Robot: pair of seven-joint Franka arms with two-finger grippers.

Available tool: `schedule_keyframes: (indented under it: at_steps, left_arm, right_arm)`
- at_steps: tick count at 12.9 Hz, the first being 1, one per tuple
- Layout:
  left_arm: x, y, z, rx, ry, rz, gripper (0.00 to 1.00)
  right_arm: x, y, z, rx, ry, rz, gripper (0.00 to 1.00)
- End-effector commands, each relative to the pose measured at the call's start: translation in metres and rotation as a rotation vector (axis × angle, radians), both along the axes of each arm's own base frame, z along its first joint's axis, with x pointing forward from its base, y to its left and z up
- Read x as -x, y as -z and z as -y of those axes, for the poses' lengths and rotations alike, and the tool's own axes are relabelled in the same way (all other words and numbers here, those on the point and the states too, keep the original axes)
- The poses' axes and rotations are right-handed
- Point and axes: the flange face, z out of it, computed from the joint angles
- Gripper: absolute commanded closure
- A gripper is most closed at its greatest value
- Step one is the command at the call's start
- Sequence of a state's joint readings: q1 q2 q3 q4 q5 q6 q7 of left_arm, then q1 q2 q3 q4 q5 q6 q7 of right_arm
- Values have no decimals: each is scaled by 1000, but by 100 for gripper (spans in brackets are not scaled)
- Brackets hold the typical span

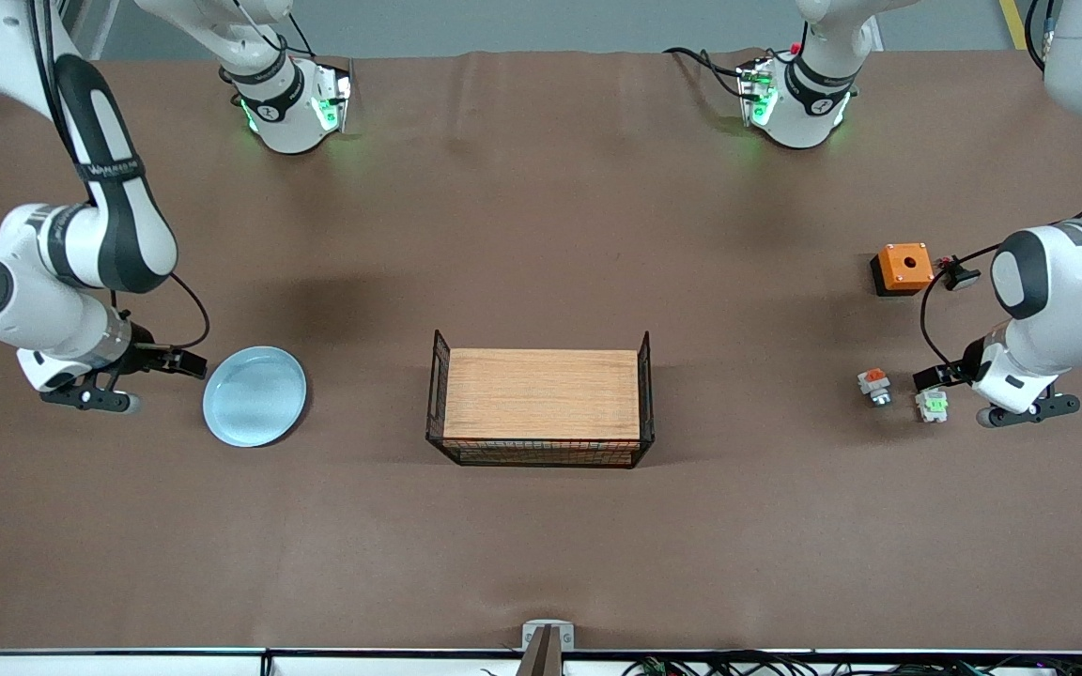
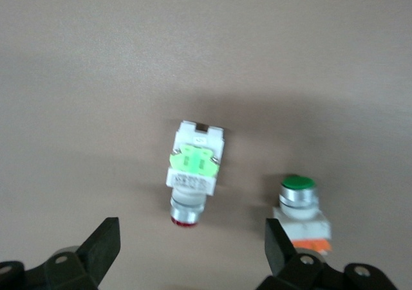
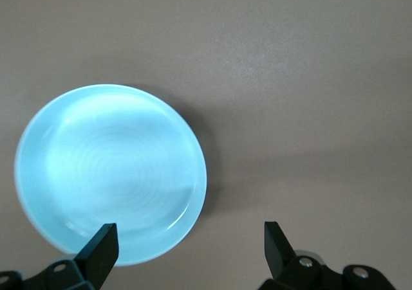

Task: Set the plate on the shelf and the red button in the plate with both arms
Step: 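Lower the right gripper to the plate rim while the left gripper descends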

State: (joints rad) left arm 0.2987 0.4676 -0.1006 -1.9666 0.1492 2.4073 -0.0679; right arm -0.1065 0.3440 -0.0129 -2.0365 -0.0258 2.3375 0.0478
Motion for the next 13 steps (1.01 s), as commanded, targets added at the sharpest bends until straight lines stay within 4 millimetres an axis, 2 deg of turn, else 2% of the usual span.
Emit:
schedule_keyframes:
  at_steps: [1, 4, 6, 8, 10, 11, 12, 13]
  left_arm:
    - [-5, 22, 1, -6, 33, 33, 6]
    - [-6, 38, 1, -10, 48, 45, 16]
    - [-7, 38, 0, -11, 48, 49, 22]
    - [-7, 44, 0, -8, 48, 41, 31]
    - [-7, 45, 0, -8, 46, 41, 53]
    - [-7, 44, 2, -8, 49, 41, 69]
    - [-8, 38, 3, -11, 47, 45, 83]
    - [-9, 28, 4, -16, 53, 56, 90]
  right_arm:
    - [-9, 27, 3, -1, 1, 3, 0]
    - [-9, 55, 4, -11, 17, -32, 4]
    - [-6, 68, 11, -15, 33, -53, 6]
    - [-6, 81, 12, -18, 34, -69, 17]
    - [-8, 83, 12, -61, 80, -66, 33]
    - [-7, 85, 10, -74, 92, -68, 39]
    - [-7, 87, 10, -74, 94, -71, 45]
    - [-7, 88, 8, -75, 90, -72, 52]
